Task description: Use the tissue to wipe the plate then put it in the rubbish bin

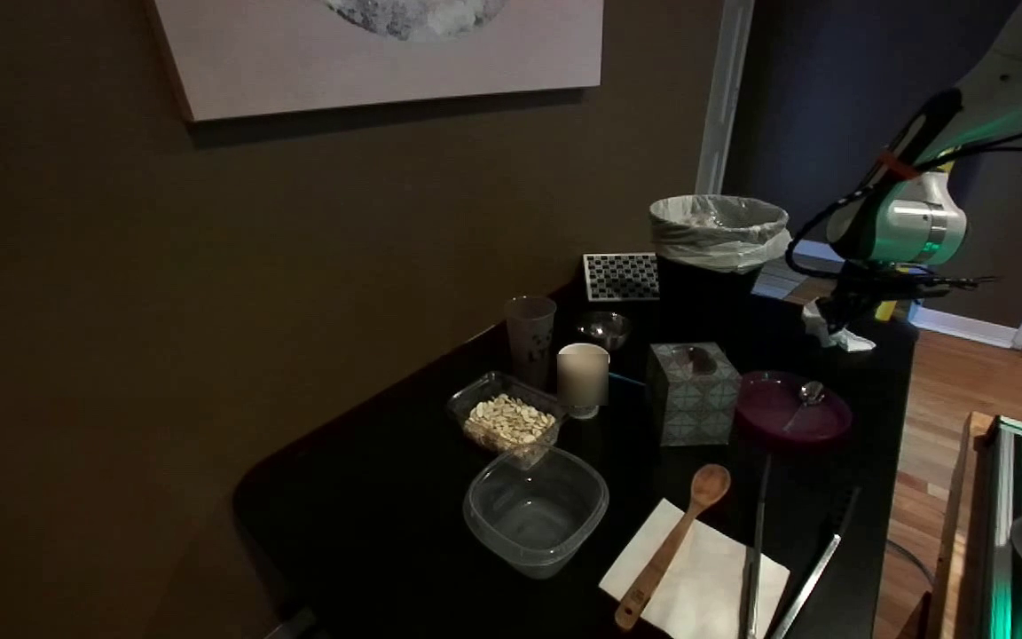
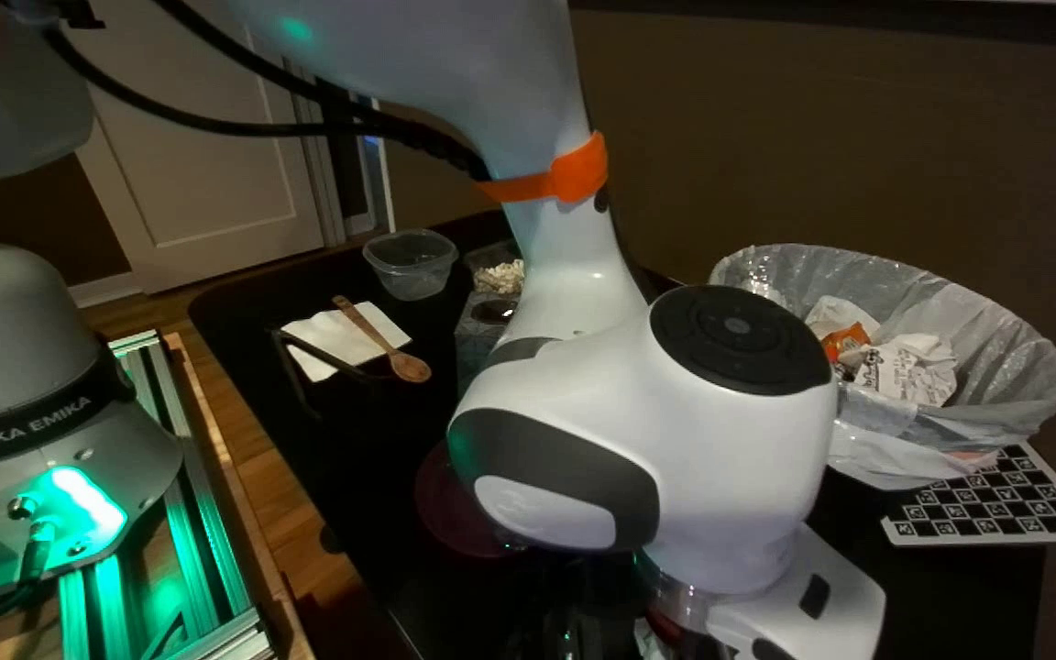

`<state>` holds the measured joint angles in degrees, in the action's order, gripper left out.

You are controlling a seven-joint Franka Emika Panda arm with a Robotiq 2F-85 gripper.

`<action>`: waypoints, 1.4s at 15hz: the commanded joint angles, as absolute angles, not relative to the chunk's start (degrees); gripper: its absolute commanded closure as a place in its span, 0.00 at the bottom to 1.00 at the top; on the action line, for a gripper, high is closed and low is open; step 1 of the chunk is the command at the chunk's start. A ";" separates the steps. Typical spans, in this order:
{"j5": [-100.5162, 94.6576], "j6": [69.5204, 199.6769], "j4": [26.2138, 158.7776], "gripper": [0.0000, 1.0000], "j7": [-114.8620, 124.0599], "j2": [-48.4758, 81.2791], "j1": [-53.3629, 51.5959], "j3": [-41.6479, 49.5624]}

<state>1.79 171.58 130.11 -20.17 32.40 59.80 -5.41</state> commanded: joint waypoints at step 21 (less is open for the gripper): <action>2.65 166.82 129.26 0.99 -10.52 35.02 43.07 6.47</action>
